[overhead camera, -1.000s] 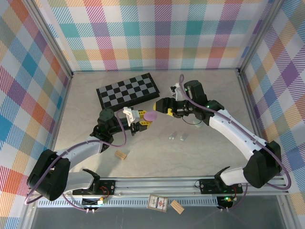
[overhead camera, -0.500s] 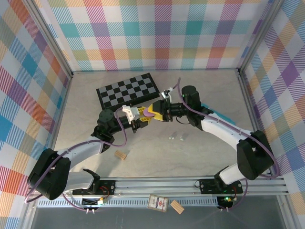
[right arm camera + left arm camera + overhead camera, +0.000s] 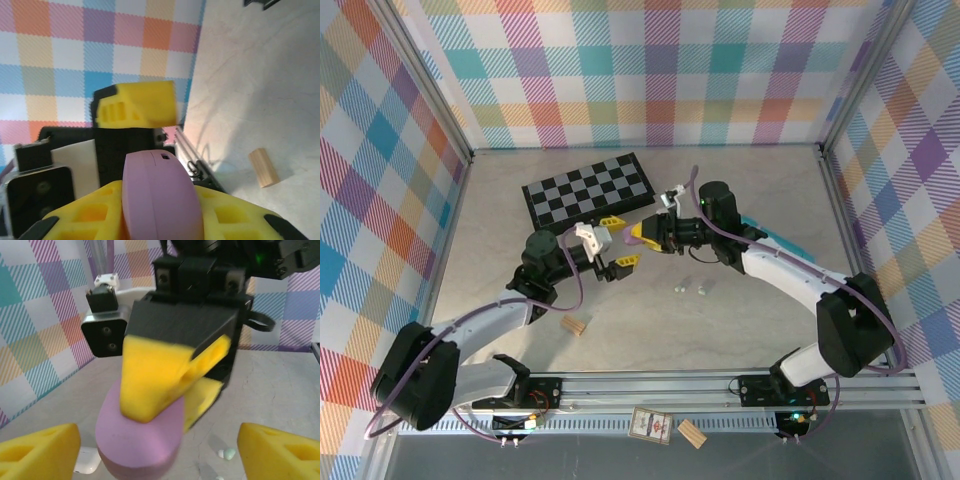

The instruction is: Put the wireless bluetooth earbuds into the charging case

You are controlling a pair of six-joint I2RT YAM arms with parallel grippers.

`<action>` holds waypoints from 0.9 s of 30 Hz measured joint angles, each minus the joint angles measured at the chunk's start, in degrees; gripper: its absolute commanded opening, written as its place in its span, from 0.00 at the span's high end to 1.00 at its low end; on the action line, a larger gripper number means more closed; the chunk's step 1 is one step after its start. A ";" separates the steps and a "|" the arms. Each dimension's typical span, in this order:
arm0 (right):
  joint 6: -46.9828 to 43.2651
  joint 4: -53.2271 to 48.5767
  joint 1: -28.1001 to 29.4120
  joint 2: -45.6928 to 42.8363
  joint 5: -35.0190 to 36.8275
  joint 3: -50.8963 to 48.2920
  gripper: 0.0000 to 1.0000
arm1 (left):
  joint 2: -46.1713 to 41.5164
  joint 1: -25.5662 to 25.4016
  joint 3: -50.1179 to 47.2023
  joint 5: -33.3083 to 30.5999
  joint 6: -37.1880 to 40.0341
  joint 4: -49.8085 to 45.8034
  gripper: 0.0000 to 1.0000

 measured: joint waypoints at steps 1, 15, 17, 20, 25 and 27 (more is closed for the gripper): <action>-1.86 -1.53 -0.76 0.00 1.27 0.00 0.73 | -1.01 -0.02 -0.15 -0.04 0.33 -1.07 0.12; -14.45 -16.41 -12.96 17.09 20.37 6.86 0.70 | -7.80 -5.05 -6.38 -10.49 2.03 -13.33 0.00; -14.86 -17.25 -13.00 20.04 21.55 8.52 0.70 | -8.04 -5.25 -6.99 -11.34 2.01 -13.49 0.00; -14.97 -18.10 -13.00 23.85 22.53 10.86 0.69 | -8.50 -5.31 -7.61 -12.07 2.03 -14.08 0.00; -15.13 -19.47 -13.00 26.38 24.30 12.15 0.62 | -9.60 -5.40 -7.85 -12.39 2.51 -14.95 0.00; -15.58 -20.48 -13.00 26.43 25.18 12.41 0.58 | -9.94 -5.40 -8.09 -12.39 2.69 -14.93 0.00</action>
